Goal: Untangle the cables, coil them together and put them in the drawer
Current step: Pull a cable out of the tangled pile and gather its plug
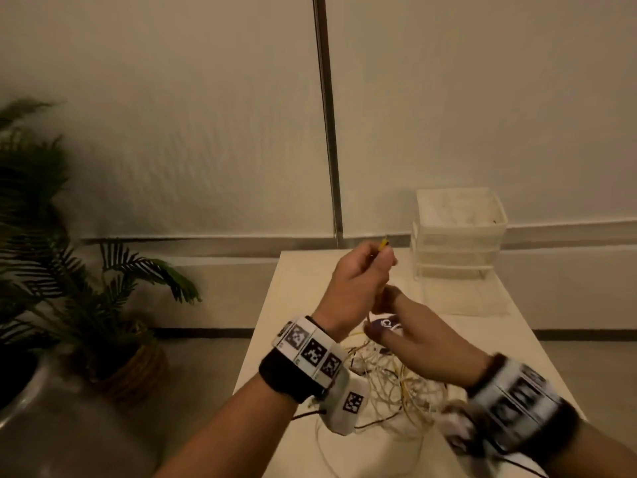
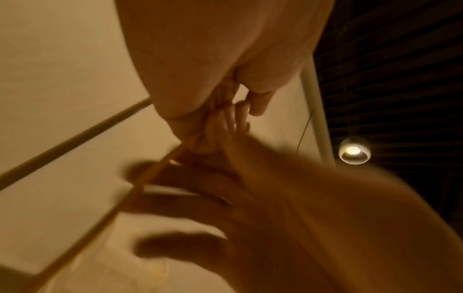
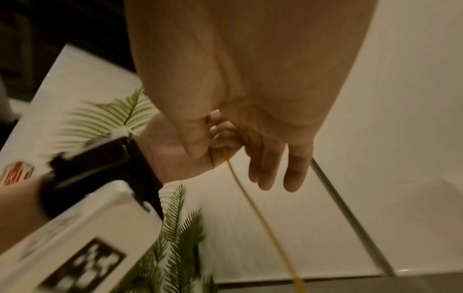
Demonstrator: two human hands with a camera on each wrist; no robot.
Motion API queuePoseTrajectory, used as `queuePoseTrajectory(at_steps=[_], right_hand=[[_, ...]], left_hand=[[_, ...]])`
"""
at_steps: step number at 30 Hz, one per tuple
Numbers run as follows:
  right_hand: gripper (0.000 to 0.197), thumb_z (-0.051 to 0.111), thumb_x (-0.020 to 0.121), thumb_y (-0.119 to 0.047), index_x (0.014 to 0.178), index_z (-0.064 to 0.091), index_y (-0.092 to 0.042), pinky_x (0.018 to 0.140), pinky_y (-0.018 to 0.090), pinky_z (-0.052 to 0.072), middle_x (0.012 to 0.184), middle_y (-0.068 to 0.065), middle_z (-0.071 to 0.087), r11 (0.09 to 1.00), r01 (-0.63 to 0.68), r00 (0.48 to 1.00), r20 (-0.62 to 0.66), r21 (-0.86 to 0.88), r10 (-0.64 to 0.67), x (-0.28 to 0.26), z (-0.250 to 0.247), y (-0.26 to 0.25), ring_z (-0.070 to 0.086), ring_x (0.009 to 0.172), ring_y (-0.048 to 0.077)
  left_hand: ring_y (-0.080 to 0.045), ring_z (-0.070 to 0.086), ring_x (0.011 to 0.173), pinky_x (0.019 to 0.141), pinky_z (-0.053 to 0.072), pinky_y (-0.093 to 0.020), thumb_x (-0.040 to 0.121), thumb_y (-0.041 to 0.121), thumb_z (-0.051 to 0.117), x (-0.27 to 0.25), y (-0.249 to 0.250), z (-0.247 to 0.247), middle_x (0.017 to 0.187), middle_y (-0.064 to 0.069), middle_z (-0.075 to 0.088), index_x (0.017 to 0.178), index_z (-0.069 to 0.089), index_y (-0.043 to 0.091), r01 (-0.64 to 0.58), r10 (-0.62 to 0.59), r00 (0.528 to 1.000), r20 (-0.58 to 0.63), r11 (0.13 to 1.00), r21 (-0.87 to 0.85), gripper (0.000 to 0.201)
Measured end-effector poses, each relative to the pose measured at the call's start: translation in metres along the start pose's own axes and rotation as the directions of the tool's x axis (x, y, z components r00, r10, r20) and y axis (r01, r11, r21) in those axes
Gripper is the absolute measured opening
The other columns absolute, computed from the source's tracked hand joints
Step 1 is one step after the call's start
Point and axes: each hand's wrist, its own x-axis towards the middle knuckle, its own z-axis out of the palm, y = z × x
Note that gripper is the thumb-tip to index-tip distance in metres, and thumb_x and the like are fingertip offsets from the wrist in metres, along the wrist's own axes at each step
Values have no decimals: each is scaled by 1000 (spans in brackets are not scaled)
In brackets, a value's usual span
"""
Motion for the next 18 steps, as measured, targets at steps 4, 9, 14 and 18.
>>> queuePoseTrajectory(at_steps=[4,9,14,18], right_hand=[[12,48,100,-20,103,59,-15,71,15,48,87,-3,70,987,-27,995,104,161,10,38,-7,-7,65,78,-2],[27,42,101,-13,80,57,-20,66,37,51,65,2,61,998,-27,996,87,53,22,40,-17,30,63,65,23],[30,38,102,-11,77,55,-16,63,38,49,59,0,50,987,-123,991,-42,99,128,44,-40,55,52,59,23],[29,40,101,-16,76,53,-21,59,35,38,61,-3,47,997,-57,998,-37,53,59,60,-46,42,42,56,14]], left_hand=[[-7,29,45,40,28,-19,103,21,39,12,32,1,59,4,35,83,43,13,-147,147,988,-38,989,4,21],[-19,33,49,43,31,-37,100,32,42,26,90,-64,63,4,39,81,47,30,-389,524,836,-164,776,496,19],[-38,52,61,54,40,-46,98,31,39,28,94,-97,66,-13,54,84,44,14,-199,482,876,33,298,934,22],[-33,57,99,81,47,-45,97,34,35,16,21,-33,106,-10,63,97,52,12,-311,134,950,282,308,899,28]])
